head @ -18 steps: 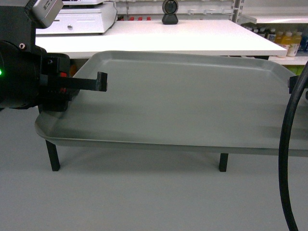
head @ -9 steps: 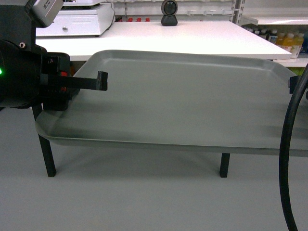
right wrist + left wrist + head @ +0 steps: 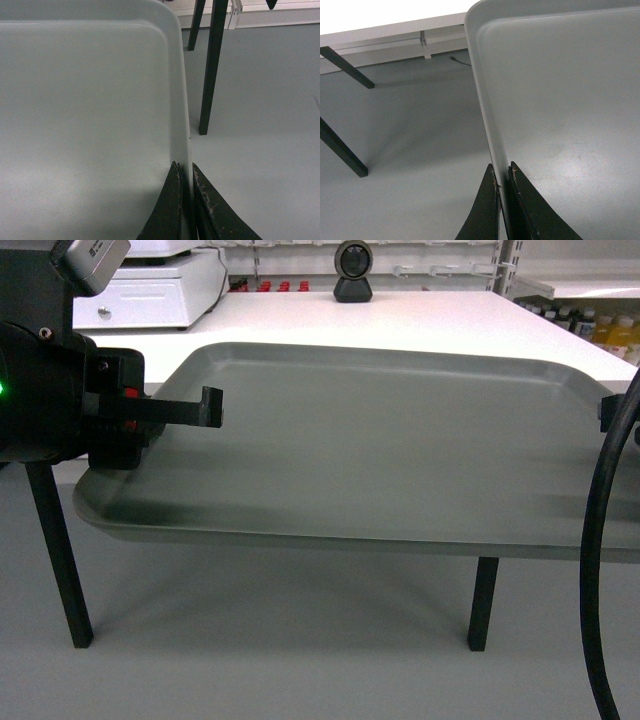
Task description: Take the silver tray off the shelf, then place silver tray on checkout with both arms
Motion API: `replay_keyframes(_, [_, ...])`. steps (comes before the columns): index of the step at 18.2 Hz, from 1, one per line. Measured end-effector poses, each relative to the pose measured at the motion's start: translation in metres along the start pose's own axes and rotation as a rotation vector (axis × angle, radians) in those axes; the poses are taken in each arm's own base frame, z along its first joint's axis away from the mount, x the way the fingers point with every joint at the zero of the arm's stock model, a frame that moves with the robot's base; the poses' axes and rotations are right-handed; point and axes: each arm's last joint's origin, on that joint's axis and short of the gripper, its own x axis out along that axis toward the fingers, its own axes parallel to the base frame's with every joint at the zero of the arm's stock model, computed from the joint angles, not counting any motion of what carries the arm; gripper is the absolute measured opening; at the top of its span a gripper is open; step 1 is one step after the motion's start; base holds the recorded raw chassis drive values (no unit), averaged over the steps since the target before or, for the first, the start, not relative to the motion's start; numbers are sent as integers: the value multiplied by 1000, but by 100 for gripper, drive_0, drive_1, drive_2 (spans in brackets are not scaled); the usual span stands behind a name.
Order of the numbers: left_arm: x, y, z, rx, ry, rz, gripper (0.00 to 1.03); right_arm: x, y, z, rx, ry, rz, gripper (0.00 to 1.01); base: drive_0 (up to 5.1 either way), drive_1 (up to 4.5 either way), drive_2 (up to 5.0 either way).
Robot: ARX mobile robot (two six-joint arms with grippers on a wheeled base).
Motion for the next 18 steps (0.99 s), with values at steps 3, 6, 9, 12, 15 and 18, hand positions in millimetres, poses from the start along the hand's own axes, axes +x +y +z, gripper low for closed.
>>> replay_keyframes(3, [0, 0, 0, 1, 3, 0, 3, 0, 0, -1, -1, 5, 0, 3, 0, 422, -421])
replay_keyframes(6, [0, 0, -1, 2, 11, 0, 3, 0, 0, -1, -1, 8, -1, 3, 0, 422, -421])
replay_keyframes(9, [0, 0, 0, 0, 1, 0, 3, 0, 0, 0, 0, 4, -1, 3, -3, 418, -424])
replay_keyframes(12, [0, 0, 0, 0, 0, 0, 3, 0, 0, 0, 0, -3, 0, 3, -4, 418, -425])
replay_keyframes(15, [0, 0, -1, 1, 6, -2, 3, 0, 0, -1, -1, 6, -1, 3, -9, 412, -430])
replay_keyframes(18, [0, 0, -1, 1, 6, 0, 3, 0, 0, 0, 0, 1, 0, 3, -9, 412, -430])
